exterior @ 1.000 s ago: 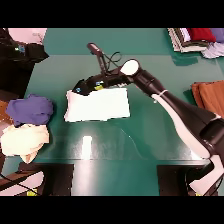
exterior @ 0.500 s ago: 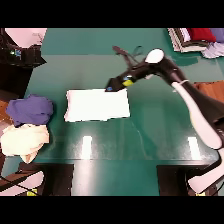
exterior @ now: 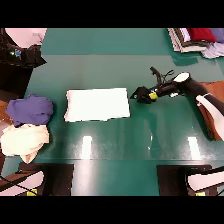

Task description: Fold the shirts.

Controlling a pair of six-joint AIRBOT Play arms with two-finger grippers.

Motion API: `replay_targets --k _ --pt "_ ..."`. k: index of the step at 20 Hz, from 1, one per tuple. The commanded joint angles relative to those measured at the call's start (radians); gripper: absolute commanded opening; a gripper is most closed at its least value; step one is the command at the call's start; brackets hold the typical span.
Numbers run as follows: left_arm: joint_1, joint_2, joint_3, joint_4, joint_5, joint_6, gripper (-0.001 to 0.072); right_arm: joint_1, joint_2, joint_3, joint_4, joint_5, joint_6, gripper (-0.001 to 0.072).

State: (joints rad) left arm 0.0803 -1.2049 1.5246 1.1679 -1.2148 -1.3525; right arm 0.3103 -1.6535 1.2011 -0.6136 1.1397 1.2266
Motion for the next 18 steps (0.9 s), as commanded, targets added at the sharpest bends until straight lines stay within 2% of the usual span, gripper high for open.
replay_targets --k 1,6,8,9,10,11,12,15,18 --pt "0.001 0.0 0.0 -0.001 0.01 0.002 0.0024 0.043 -0.091 0.021 0.047 -0.011 0.002 0.0653" --pt "0.001 0.0 0.0 -0.001 0.003 0.025 0.0024 0.175 -0.242 0.195 0.139 0.04 0.002 0.063" --pt "0.001 0.0 0.0 -0.001 -0.002 0.025 0.0024 0.208 -0.269 0.243 0.15 0.039 -0.006 0.0423" --pt "0.001 0.0 0.0 -0.001 -0.003 0.025 0.0024 0.219 -0.275 0.262 0.149 0.036 -0.01 0.036" --pt "0.001 0.0 0.0 -0.002 -0.006 0.025 0.0024 0.223 -0.275 0.273 0.149 0.028 -0.022 0.0222" --pt "0.001 0.0 0.0 -0.003 -0.01 0.025 0.0024 0.224 -0.275 0.289 0.148 0.031 -0.043 0.0047" --pt "0.001 0.0 0.0 -0.014 -0.013 0.025 0.0024 0.221 -0.273 0.304 0.145 0.035 -0.054 0.0017" --pt "-0.012 0.0 -0.004 -0.041 -0.024 0.024 0.0023 0.171 -0.221 0.324 0.101 0.058 -0.055 0.0017" --pt "-0.078 0.0 -0.015 -0.039 -0.022 0.025 0.0023 0.033 -0.092 0.297 0.031 0.069 -0.011 0.0017"
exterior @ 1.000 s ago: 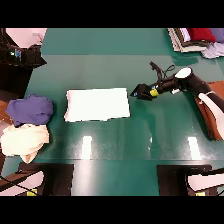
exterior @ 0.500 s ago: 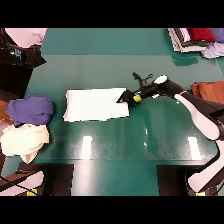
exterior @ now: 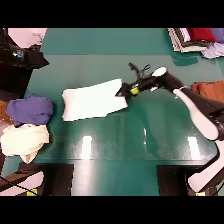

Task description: Fold the shirts.

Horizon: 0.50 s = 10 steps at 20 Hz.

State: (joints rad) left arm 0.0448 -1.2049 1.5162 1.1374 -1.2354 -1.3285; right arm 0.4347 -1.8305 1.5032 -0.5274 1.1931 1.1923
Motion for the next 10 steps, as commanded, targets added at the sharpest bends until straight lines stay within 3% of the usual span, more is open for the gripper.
replay_targets --k 1,6,10 --pt "-0.072 0.0 -0.011 -0.008 0.012 0.0 0.0023 -0.151 0.132 -0.016 -0.067 0.028 0.024 0.0017" --pt "-0.219 -0.002 -0.011 -0.019 0.104 -0.001 0.0023 -0.497 0.339 -0.032 -0.174 0.064 0.023 0.0017" --pt "-0.288 -0.002 -0.011 -0.02 0.145 -0.004 0.0024 -0.769 0.385 -0.032 -0.179 0.019 0.0 0.0017"
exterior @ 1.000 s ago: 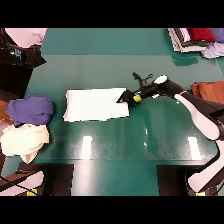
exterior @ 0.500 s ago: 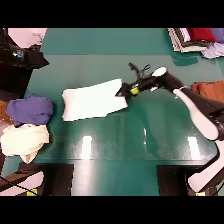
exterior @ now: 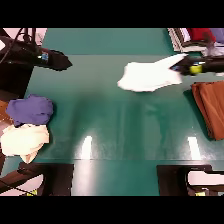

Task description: Fold the shirts.

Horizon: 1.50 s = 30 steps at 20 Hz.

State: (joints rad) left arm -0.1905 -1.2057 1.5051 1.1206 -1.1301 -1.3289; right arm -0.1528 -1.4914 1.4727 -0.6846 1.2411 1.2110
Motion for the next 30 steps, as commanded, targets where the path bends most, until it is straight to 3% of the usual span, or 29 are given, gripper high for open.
replay_targets --k 1,5,12,20,27,30 --pt "-0.067 -0.001 0.0 -0.003 0.043 -0.007 0.0024 -0.233 0.042 -0.002 -0.024 -0.047 -0.034 0.0017" --pt "-0.08 -0.001 0.0 -0.013 0.05 -0.007 0.0024 -0.359 -0.008 0.034 -0.015 -0.135 -0.064 0.0017" --pt "-0.08 -0.002 0.0 -0.013 0.048 -0.007 0.0024 -0.381 -0.105 0.337 -0.017 -0.056 -0.064 0.0017" --pt "-0.08 -0.002 0.0 -0.013 0.044 -0.007 0.0024 -0.475 -0.099 0.559 -0.016 0.212 -0.04 0.0017" --pt "-0.08 -0.002 0.0 -0.013 0.02 -0.006 0.0024 -0.622 0.126 0.287 -0.029 0.216 -0.041 0.0017" --pt "-0.08 -0.002 0.0 -0.013 0.019 -0.005 0.0024 -0.689 0.227 0.147 -0.135 0.218 -0.04 0.0017"
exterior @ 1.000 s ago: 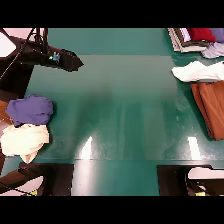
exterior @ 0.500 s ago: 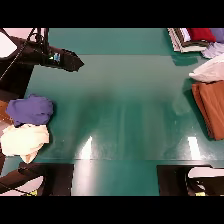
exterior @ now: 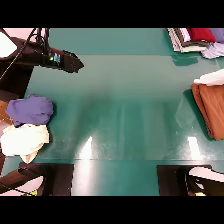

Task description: Fold the shirts.

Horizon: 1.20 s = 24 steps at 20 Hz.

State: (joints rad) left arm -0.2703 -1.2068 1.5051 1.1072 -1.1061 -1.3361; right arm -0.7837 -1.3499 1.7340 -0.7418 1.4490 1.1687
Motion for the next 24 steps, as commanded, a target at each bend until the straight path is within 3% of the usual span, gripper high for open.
replay_targets --k 1,7,11,12,14,17,19,22,23,24 --pt "0.0 0.0 0.0 0.001 -0.006 0.005 0.0023 -0.076 0.116 -0.165 -0.132 0.01 0.002 0.0017" --pt "0.0 0.0 0.0 0.001 -0.013 0.01 0.0024 -0.16 0.245 -0.449 -0.413 0.031 0.047 0.0043" --pt "0.0 0.0 0.0 0.002 -0.013 0.01 0.0024 -0.222 0.299 -0.586 -0.518 0.035 0.066 0.0485" --pt "0.0 0.0 0.0 0.002 -0.013 0.01 0.0023 -0.24 0.302 -0.599 -0.515 0.041 0.08 0.0506" --pt "0.0 0.0 0.0 0.002 -0.014 0.01 0.0024 -0.249 0.302 -0.6 -0.48 0.049 0.148 0.0505" --pt "0.0 0.0 0.0 0.004 -0.001 0.01 0.0024 -0.195 0.303 -0.6 -0.254 0.064 0.159 0.0504" --pt "0.0 0.0 0.0 0.007 -0.011 0.009 0.0024 -0.098 0.303 -0.6 -0.126 0.083 0.158 0.0503" --pt "0.0 0.0 0.0 0.006 -0.055 0.008 0.0024 0.103 0.302 -0.6 -0.065 0.076 0.158 0.0502" --pt "0.0 0.0 0.0 0.006 -0.048 0.008 0.0024 0.175 0.302 -0.6 -0.065 0.066 0.158 0.0475" --pt "0.0 0.0 0.0 0.006 -0.037 0.008 0.0024 0.243 0.302 -0.6 -0.066 0.049 0.158 0.0361"
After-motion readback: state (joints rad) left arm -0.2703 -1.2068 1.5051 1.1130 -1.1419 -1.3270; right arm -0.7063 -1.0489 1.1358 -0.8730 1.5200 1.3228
